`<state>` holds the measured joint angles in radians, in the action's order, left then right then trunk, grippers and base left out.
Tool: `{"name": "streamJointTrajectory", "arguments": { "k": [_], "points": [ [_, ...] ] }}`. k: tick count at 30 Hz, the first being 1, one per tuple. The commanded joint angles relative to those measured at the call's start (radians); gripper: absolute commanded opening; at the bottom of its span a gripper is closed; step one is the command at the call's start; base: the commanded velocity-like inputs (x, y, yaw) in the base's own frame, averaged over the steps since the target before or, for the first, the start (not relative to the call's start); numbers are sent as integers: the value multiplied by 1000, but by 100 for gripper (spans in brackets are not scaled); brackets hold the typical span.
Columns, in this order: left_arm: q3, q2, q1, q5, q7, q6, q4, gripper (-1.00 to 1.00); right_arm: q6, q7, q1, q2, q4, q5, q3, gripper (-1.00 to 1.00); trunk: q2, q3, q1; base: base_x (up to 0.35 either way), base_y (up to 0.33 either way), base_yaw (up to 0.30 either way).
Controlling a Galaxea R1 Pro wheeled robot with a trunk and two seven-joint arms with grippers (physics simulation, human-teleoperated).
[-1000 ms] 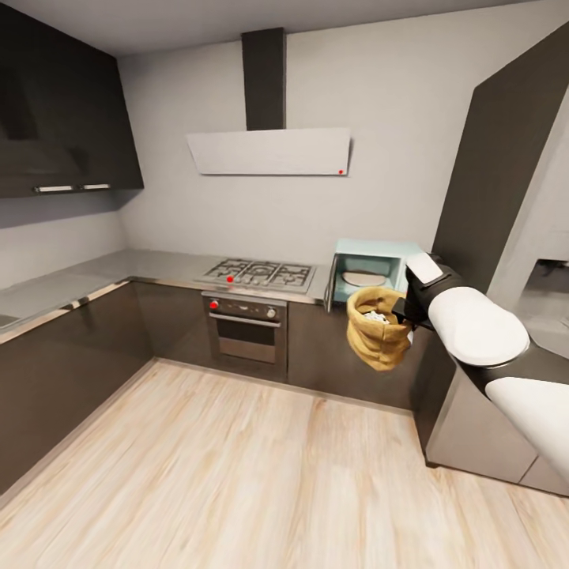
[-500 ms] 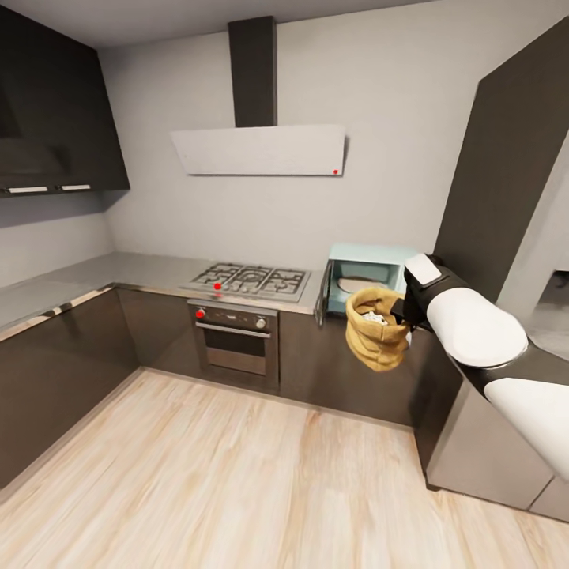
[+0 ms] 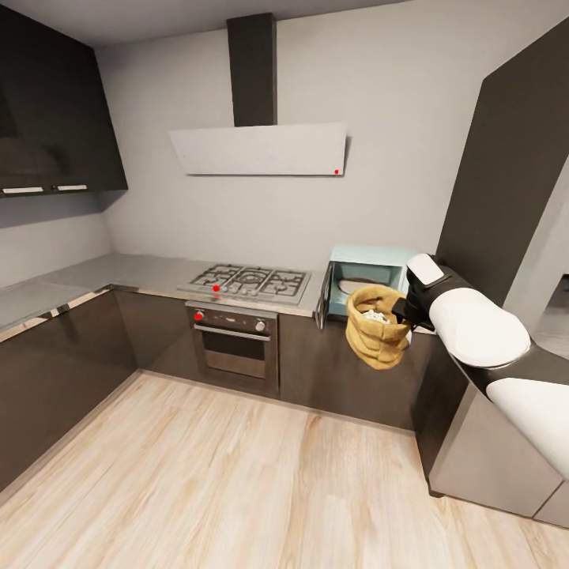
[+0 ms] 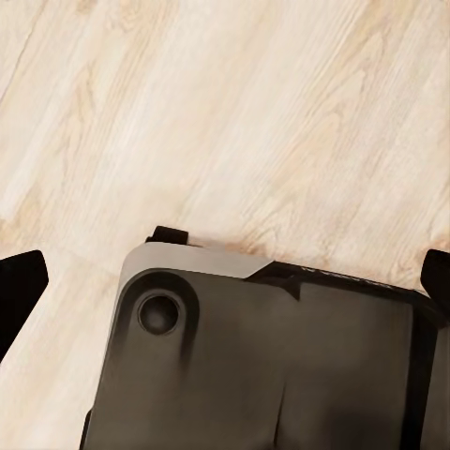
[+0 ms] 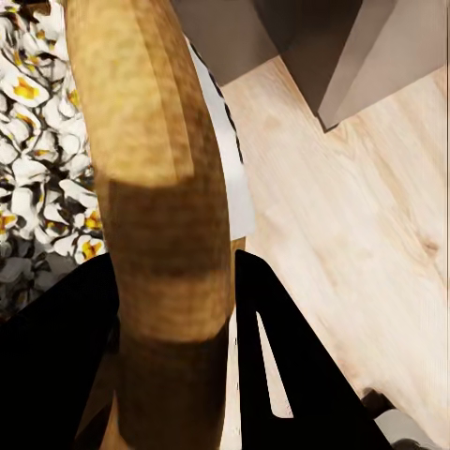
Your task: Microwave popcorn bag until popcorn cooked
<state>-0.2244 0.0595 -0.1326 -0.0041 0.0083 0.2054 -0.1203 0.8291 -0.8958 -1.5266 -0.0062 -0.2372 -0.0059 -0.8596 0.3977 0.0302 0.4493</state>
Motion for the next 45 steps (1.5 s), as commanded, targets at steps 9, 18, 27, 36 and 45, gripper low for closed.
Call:
{"name": "streamJointTrajectory", "arguments": {
  "k": [9,18,27,36,45],
  "points": [
    [-4,0,-1,0,1,3,1,100,1,-4,11,1,-2,-3,33,-100,2,2,1,194,0,0],
    [-4,0,-1,1,1,3,1,100,2,-2,11,1,-1,-5,33,-100,2,2,1,343,0,0],
    [-3,1,-1,1,1,3,1,100,4,0,12,-4,-1,-6,31,-100,2,2,1,344,-20,0],
    [-3,1,-1,0,1,3,1,100,3,0,18,-6,-1,-6,30,-100,2,2,1,196,-69,0],
    [-3,2,-1,1,1,3,1,100,2,0,21,-13,-1,-6,29,-100,2,2,1,158,-33,0]
  ]
}}
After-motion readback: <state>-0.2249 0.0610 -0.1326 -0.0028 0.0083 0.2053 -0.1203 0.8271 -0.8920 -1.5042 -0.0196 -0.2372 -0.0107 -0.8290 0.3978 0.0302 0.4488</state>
